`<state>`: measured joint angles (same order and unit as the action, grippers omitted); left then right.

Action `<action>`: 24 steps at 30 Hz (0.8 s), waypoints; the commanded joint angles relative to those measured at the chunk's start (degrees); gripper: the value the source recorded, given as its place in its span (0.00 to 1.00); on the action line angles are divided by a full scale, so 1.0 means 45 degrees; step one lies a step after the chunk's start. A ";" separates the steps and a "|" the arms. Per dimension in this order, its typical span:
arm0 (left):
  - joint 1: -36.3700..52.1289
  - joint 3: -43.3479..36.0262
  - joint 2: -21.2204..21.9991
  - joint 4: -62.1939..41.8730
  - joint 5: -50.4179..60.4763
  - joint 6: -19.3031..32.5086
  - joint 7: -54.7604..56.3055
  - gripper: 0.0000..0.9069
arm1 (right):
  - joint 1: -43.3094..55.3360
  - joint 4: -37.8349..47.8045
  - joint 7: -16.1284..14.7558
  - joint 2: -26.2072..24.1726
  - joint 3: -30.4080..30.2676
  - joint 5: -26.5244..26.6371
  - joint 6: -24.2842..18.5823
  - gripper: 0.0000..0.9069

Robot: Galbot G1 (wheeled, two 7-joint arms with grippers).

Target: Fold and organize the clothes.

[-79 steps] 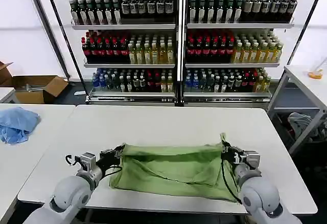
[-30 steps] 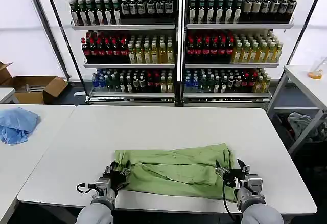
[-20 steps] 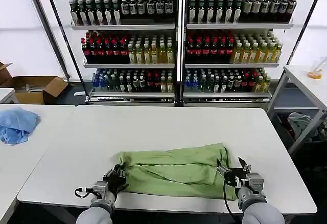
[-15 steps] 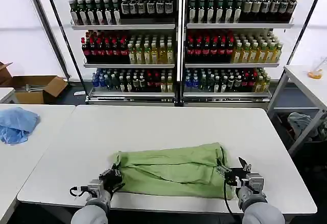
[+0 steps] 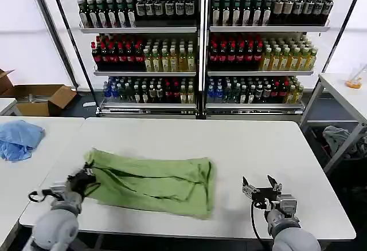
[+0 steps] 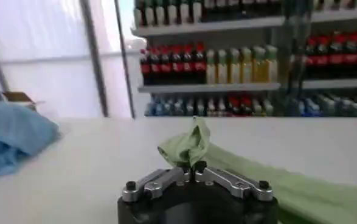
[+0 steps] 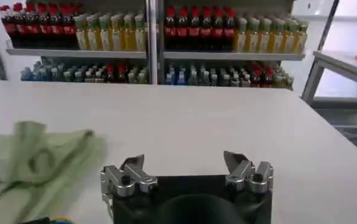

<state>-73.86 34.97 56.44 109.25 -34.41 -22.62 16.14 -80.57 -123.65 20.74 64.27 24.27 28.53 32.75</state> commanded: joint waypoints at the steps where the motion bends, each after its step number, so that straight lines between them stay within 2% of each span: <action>1: 0.0209 0.1960 -0.1192 0.1402 -0.4602 -0.0466 -0.0239 0.03 | -0.0123 -0.0164 -0.0028 -0.0044 0.0020 -0.0005 0.0003 1.00; 4: 0.0349 0.1002 -0.0742 0.2096 -0.5812 -0.0485 -0.0422 0.02 | -0.0129 -0.0146 -0.0040 -0.0040 -0.0024 -0.0017 0.0004 1.00; 10: 0.0676 -0.1111 0.0282 0.2704 -0.6734 -0.0385 -0.0693 0.02 | -0.0074 -0.0105 -0.0060 -0.0054 -0.0110 -0.0021 0.0002 1.00; 24: 0.1392 -0.4542 0.1252 0.1777 -0.5561 -0.0333 -0.0530 0.02 | 0.0241 0.0153 -0.0147 -0.0048 -0.0210 0.0004 -0.0006 1.00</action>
<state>-70.23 26.32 59.15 118.31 -58.92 -24.02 13.80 -79.97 -123.38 20.16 64.07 23.64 28.52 32.75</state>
